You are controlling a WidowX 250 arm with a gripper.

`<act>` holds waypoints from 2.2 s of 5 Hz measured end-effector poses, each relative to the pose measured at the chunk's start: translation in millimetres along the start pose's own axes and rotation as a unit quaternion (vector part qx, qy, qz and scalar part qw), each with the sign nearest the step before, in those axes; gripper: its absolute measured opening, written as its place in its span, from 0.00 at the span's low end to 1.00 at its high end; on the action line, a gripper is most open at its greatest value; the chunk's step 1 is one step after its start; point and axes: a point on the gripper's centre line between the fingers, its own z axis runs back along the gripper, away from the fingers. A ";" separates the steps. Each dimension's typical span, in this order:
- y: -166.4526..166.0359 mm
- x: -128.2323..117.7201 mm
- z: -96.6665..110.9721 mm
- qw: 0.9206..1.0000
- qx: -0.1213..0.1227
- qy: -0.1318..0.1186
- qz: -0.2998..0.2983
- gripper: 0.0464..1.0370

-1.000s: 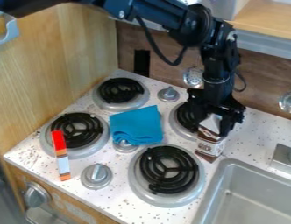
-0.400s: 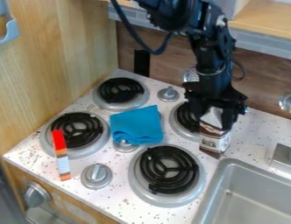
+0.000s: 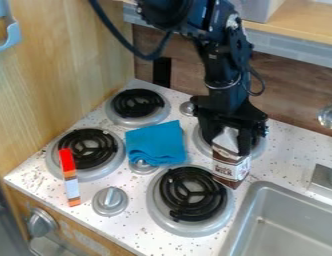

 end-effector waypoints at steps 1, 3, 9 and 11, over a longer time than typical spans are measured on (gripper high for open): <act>-3.9 -18.0 9.4 0.999 0.037 -0.008 0.020 0.79; 14.2 -57.0 13.1 0.990 0.077 -0.021 0.118 0.79; 73.3 -93.1 -5.6 0.978 0.104 0.037 0.175 0.79; 73.3 -102.9 -6.2 0.978 0.105 0.049 0.171 0.79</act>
